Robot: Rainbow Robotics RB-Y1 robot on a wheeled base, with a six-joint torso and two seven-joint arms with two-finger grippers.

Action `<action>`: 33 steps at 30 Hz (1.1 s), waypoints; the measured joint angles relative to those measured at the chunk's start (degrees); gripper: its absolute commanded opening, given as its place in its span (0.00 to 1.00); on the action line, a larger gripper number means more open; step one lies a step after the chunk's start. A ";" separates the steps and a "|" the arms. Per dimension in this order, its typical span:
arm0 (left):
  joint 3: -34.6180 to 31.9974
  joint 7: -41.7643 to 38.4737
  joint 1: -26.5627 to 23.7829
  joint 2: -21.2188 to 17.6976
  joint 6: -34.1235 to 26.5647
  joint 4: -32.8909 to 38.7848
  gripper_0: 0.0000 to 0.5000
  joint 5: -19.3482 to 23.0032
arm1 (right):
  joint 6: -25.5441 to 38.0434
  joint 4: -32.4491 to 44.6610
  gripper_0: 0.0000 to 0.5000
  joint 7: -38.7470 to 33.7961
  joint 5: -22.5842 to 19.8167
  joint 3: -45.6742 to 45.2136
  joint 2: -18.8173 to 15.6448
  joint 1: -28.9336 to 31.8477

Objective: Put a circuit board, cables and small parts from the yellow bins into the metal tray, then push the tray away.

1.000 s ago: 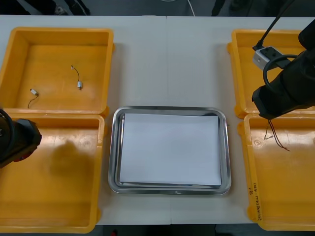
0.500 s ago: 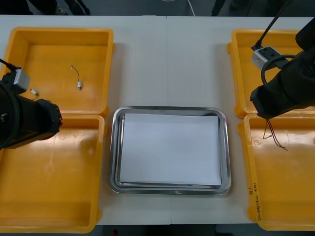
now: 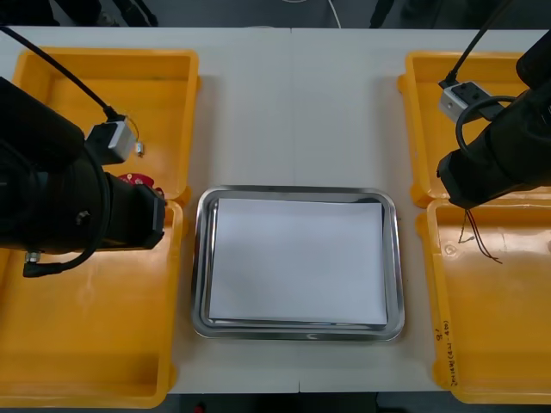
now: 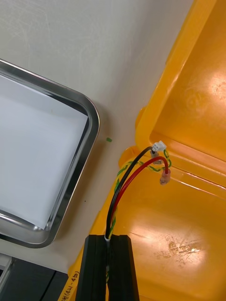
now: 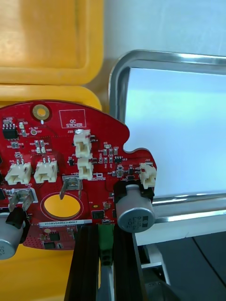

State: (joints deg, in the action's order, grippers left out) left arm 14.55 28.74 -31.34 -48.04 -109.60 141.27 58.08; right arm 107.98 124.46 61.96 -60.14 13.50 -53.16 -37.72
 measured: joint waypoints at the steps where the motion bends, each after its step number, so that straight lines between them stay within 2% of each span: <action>1: 1.09 0.00 -0.87 0.00 0.00 -0.23 0.00 0.01 | 0.00 0.00 0.00 0.00 0.00 0.00 0.00 0.00; 12: 11.58 0.00 -9.17 0.41 0.00 -6.65 0.00 -0.22 | 0.01 0.00 0.00 0.00 0.00 0.00 0.01 0.00; 19: 17.82 -0.01 -13.23 2.96 -0.01 -11.49 0.00 -2.95 | 0.01 0.00 0.00 0.00 0.00 0.00 0.02 0.00; 26: 23.34 -0.01 -15.61 6.46 0.47 -15.35 0.00 -5.91 | 0.02 -0.01 0.00 0.00 0.00 0.00 0.02 -0.01; 33: 27.81 -0.03 -16.29 8.96 4.72 -18.72 0.00 -8.25 | 0.26 -0.01 0.00 0.00 0.00 0.00 0.03 -0.01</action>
State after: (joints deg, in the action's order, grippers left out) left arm 42.37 28.71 -47.64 -39.08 -104.88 122.56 49.83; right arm 108.24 124.45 61.96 -60.14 13.50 -53.13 -37.72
